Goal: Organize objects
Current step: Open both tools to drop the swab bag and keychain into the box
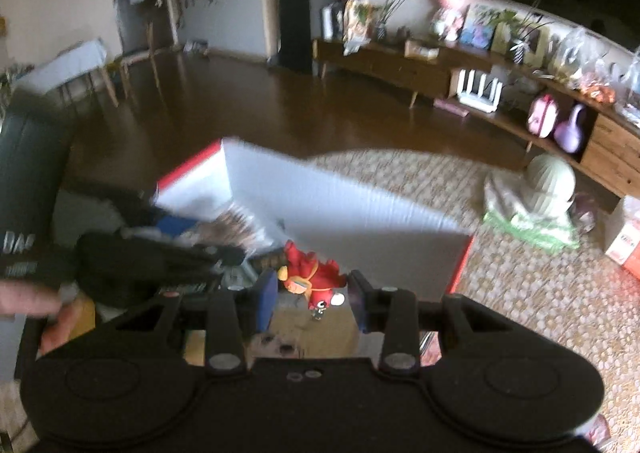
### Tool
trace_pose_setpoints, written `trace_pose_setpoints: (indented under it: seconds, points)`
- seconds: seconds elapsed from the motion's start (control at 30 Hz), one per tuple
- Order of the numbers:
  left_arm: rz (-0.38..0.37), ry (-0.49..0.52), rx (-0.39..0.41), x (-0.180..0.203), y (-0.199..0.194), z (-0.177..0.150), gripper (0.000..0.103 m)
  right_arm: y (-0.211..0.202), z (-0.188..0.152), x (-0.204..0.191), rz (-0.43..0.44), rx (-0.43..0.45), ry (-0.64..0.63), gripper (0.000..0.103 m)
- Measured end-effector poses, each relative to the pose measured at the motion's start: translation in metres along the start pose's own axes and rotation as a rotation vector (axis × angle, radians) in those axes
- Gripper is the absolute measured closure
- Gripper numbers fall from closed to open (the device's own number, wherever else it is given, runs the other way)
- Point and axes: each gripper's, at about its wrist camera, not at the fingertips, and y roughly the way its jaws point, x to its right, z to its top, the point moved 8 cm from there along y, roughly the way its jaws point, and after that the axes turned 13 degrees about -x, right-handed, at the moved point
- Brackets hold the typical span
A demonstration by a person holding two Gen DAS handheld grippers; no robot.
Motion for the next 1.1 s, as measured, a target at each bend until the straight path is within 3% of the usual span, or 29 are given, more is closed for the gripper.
trace_pose_setpoints:
  seconds: [0.33,0.53,0.6,0.67,0.9,0.97,1.1]
  points:
    - [-0.005,0.044,-0.130,0.007,0.031,-0.003,0.067,0.009,-0.018,-0.009,0.028,-0.068,-0.034,0.062]
    - [0.002,0.043,-0.181,0.005,0.034,-0.008,0.064,0.001,-0.021,-0.009,0.036,-0.066,-0.028,0.052]
    - [-0.002,0.038,-0.182,0.005,0.032,-0.010,0.045,-0.002,-0.022,-0.009,0.041,-0.064,-0.029,0.052]
    - [0.000,0.032,-0.161,0.006,0.028,-0.009,0.035,-0.006,-0.024,-0.009,0.043,-0.060,-0.029,0.052]
    - [-0.006,0.006,-0.122,0.006,0.009,-0.012,0.034,-0.029,-0.028,-0.010,0.055,-0.033,-0.022,0.051]
    - [-0.003,0.008,-0.112,0.007,0.002,-0.014,0.034,-0.038,-0.031,-0.010,0.055,-0.019,-0.023,0.043]
    - [0.000,0.007,-0.087,0.009,-0.013,-0.020,0.034,-0.059,-0.037,-0.011,0.055,0.009,-0.027,0.042]
